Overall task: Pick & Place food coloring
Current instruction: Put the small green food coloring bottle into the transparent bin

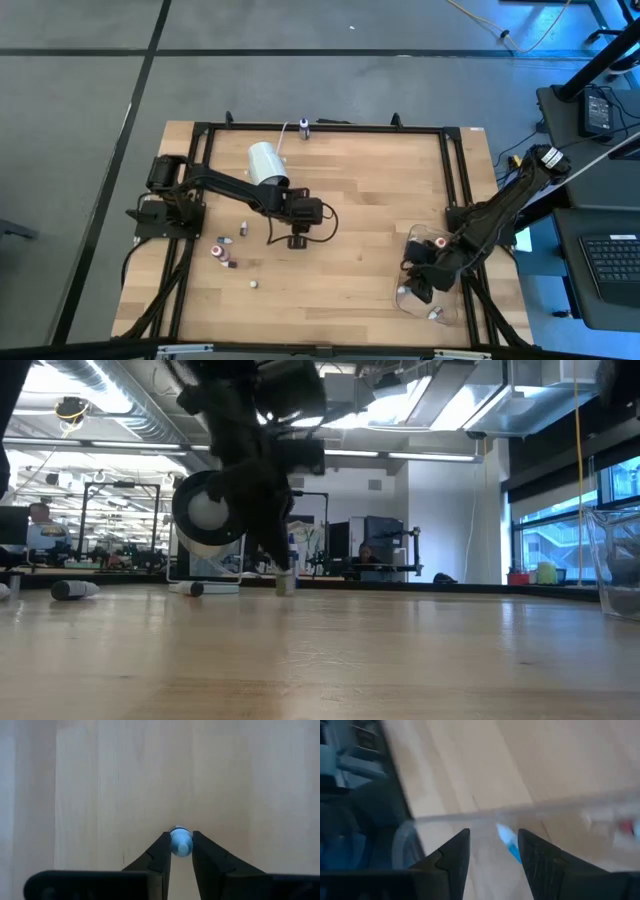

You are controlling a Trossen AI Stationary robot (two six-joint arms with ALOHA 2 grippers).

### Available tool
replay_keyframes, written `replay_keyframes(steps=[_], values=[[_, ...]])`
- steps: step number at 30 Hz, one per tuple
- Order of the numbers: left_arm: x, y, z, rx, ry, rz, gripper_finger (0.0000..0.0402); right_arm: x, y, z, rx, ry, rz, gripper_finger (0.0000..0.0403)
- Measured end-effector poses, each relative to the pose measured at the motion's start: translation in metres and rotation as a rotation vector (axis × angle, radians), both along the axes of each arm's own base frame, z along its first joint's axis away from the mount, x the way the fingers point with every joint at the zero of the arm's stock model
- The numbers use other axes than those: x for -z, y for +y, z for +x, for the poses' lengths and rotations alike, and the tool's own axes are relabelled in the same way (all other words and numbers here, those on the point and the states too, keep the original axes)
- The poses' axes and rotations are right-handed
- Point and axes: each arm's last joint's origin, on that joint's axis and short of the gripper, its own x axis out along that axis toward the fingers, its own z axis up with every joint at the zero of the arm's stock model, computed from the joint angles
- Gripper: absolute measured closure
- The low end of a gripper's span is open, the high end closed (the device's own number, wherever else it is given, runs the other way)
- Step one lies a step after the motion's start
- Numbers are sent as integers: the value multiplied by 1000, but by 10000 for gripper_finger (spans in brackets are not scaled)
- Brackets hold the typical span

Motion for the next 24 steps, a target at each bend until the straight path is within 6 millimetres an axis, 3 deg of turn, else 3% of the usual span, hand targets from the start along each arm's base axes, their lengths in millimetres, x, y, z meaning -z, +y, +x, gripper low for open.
replay_keyframes(steps=[8,14,24], values=[[-29,-15,26,38,-254,-69,341,-36,3,15,-115,-302,-296,235],[-47,-24,41,106,-492,-67,339,-42,-5,25,-126,-411,-489,235],[-68,-38,51,219,-734,-53,339,-48,-24,38,19,-475,-776,235]])
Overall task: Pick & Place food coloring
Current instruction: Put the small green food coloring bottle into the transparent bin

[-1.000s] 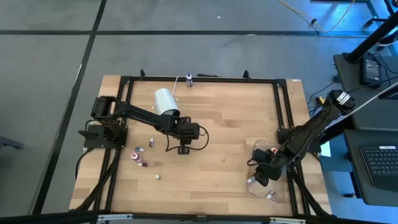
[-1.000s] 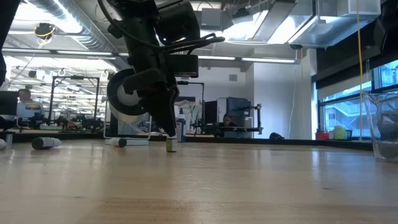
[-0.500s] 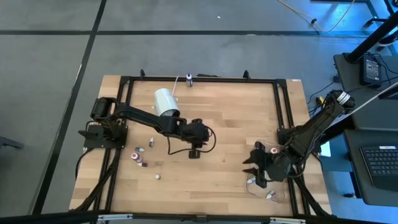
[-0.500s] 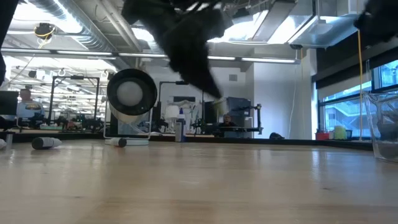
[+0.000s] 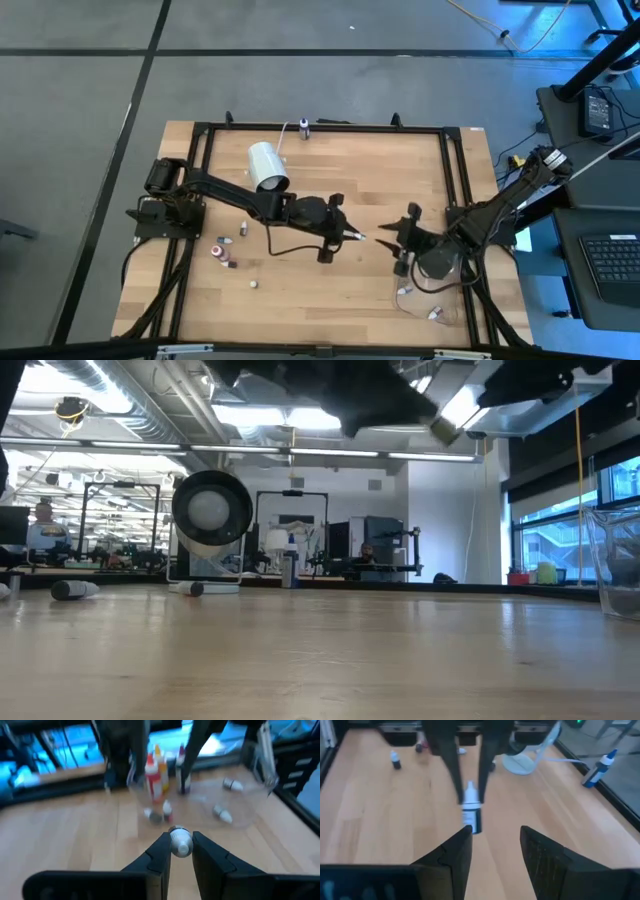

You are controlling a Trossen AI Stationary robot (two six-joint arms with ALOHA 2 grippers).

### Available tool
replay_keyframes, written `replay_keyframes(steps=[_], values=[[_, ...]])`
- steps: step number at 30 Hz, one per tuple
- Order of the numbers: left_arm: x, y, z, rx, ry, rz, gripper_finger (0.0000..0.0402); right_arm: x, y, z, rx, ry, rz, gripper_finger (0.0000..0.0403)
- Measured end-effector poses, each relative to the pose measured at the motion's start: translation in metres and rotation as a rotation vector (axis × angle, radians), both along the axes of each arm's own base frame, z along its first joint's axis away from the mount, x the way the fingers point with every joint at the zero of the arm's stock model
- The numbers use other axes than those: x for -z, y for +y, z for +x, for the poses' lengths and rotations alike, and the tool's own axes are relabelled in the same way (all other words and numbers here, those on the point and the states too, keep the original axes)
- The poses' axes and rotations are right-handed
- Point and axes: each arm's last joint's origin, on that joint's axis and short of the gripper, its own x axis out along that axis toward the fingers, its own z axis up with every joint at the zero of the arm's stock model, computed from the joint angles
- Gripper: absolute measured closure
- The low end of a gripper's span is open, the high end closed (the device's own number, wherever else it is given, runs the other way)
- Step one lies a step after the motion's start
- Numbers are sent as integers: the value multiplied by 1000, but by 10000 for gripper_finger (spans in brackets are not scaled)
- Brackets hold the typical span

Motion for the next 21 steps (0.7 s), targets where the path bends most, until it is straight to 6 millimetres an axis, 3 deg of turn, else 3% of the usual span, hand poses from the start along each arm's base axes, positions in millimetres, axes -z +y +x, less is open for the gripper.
replay_keyframes(steps=[21], values=[[-13,-2,4,16,-147,33,338,-6,-7,14,-96,-4,-28,235]])
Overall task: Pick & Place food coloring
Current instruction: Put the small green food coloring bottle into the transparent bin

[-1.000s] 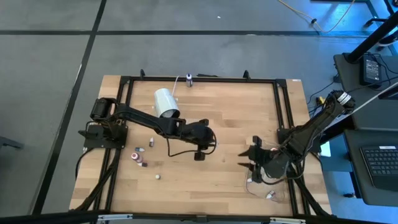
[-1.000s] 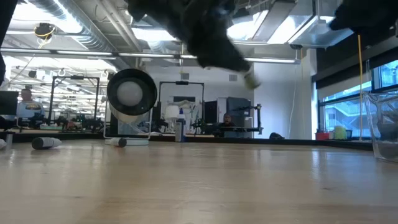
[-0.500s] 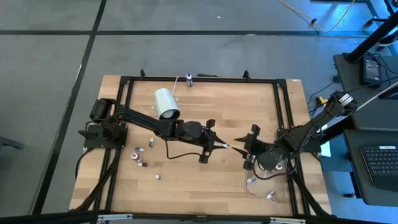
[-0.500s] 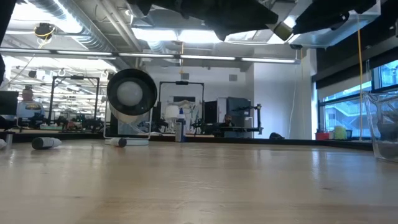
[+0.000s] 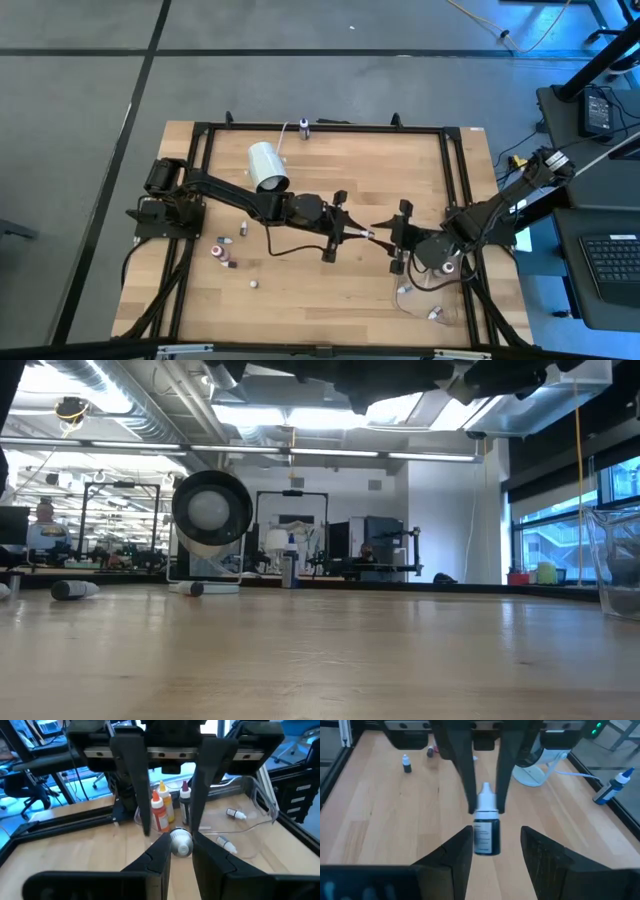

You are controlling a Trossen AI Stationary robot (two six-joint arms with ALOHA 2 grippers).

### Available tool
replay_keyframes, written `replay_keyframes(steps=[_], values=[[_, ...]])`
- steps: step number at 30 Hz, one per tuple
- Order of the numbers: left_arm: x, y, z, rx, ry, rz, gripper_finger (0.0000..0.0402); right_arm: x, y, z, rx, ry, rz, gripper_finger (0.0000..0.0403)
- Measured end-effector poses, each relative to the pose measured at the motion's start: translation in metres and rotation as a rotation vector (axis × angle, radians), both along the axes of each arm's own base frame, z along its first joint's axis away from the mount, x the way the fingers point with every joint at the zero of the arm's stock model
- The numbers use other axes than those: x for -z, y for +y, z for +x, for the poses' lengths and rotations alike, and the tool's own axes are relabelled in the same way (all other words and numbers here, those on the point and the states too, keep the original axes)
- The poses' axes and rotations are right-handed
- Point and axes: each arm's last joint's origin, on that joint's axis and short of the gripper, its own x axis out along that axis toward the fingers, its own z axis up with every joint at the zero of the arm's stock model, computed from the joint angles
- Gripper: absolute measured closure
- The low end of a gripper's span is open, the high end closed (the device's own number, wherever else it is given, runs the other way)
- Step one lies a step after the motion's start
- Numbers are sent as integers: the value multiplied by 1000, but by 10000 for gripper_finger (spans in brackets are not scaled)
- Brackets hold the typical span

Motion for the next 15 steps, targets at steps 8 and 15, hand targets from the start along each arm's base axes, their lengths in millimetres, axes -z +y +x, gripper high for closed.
replay_keyframes(steps=[8,15], values=[[-5,0,1,0,-46,-6,338,0,-4,3,-20,16,31,244],[-5,0,1,-1,-49,-6,338,1,-6,5,-26,24,42,301]])
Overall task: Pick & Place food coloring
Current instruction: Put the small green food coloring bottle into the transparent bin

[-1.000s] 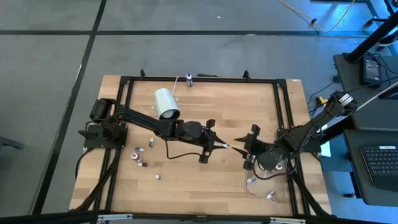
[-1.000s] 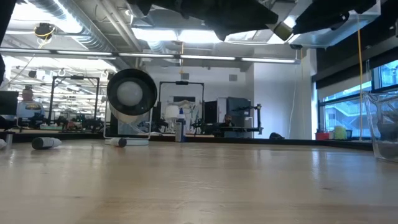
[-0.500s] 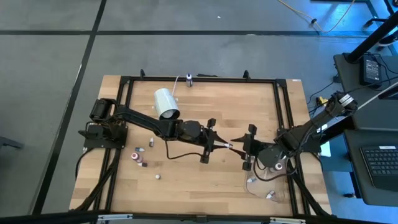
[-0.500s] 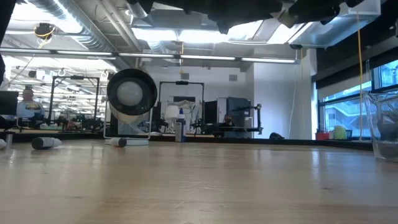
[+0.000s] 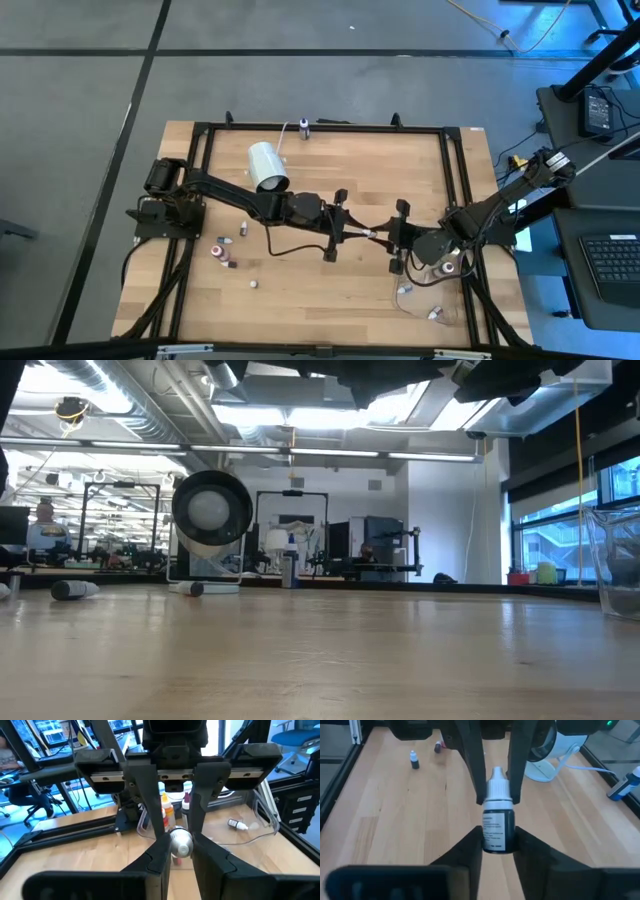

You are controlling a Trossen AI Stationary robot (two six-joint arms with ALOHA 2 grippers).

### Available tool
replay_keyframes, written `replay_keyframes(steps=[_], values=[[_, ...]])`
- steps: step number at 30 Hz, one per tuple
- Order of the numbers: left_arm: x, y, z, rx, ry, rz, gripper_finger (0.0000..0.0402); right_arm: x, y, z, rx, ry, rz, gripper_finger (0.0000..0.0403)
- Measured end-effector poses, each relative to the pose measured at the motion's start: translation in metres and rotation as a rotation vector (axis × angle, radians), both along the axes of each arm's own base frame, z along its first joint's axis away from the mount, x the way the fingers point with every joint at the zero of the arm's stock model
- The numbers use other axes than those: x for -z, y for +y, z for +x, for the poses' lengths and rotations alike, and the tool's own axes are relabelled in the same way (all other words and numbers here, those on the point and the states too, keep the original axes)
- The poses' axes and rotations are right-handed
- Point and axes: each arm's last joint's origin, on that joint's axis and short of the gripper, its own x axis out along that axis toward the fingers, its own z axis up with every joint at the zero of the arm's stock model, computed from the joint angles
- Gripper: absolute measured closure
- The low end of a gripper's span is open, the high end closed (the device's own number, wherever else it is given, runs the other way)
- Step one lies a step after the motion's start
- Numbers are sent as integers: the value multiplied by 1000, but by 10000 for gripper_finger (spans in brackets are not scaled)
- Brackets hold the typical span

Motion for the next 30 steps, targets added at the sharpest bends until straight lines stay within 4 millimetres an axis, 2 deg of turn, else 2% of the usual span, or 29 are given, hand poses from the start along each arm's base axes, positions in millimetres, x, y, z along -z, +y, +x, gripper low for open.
replay_keyframes(steps=[5,15,24,30], values=[[0,0,0,2,1,0,338,0,0,0,-15,6,-17,338],[2,0,0,-3,16,3,317,1,1,0,-32,14,-3,335],[11,3,-3,-68,120,33,256,4,0,-2,-10,47,26,334],[24,4,-8,-109,256,70,229,2,0,-8,-32,153,144,337]])
